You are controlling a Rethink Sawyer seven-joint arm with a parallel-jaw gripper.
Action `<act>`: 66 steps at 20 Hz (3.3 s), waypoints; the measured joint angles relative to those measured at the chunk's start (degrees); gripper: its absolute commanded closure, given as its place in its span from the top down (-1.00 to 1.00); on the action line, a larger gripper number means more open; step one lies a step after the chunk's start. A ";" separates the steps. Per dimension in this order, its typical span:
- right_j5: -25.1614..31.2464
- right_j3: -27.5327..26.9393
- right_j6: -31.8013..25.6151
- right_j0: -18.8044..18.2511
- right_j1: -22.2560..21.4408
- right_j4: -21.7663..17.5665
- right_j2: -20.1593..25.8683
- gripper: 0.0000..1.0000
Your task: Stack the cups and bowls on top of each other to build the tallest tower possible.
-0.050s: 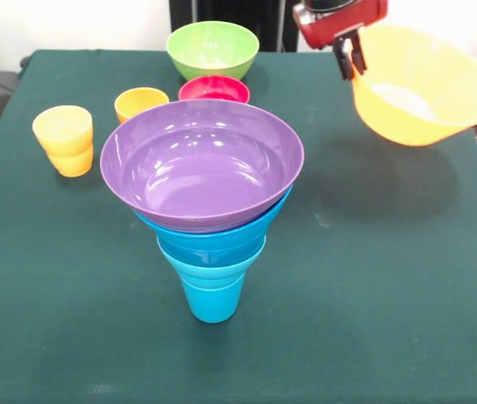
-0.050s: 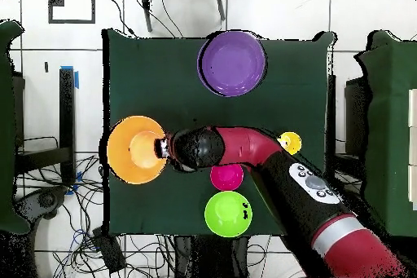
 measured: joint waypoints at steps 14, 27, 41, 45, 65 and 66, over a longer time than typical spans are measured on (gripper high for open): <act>15.59 -11.35 0.00 -1.29 -0.77 7.91 2.73 -1.00; 27.99 -24.87 0.00 -3.34 2.83 10.94 5.64 -1.00; 39.26 -39.15 0.00 -3.41 10.07 11.36 8.71 -1.00; 41.77 -42.23 0.00 -3.48 11.90 11.36 9.47 -1.00; 50.91 -58.15 0.00 -2.52 18.34 10.95 12.24 -1.00; 51.51 -59.12 0.00 -2.38 18.55 10.87 12.27 -1.00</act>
